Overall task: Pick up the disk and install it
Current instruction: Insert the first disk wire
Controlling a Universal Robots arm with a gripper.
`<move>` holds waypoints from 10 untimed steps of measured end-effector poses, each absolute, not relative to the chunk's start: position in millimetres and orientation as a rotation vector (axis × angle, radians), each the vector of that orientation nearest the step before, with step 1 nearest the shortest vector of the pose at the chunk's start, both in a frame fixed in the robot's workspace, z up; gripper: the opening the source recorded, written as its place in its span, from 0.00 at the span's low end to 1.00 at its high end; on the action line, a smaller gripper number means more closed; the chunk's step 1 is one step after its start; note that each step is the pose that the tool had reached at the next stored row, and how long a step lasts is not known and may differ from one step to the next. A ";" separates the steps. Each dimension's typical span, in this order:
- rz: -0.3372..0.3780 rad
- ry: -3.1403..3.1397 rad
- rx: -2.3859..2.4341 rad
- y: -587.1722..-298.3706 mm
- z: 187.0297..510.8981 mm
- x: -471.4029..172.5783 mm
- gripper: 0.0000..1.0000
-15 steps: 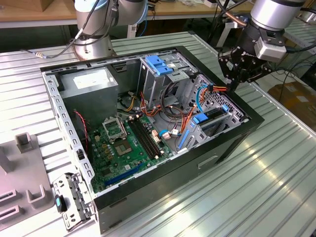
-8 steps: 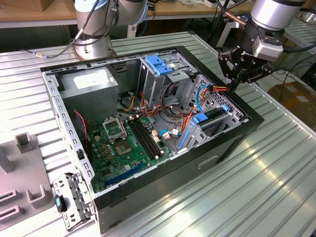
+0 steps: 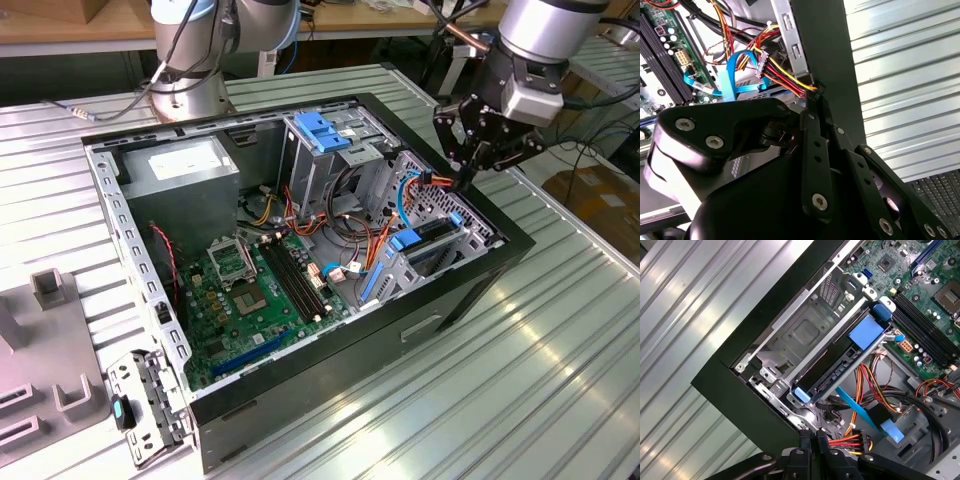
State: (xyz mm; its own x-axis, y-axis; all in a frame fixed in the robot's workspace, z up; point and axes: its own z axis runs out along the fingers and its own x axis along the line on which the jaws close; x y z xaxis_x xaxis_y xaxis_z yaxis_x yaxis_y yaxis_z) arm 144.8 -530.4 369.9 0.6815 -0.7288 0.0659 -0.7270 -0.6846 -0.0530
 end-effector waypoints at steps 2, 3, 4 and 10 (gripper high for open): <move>-0.127 1.247 -2.856 -530.5 369.6 142.1 0.17; -0.127 1.265 -2.849 -530.5 369.4 142.1 0.17; -0.128 1.283 -2.842 -530.4 369.4 142.1 0.17; -0.129 1.417 -2.782 -530.4 368.9 142.1 0.17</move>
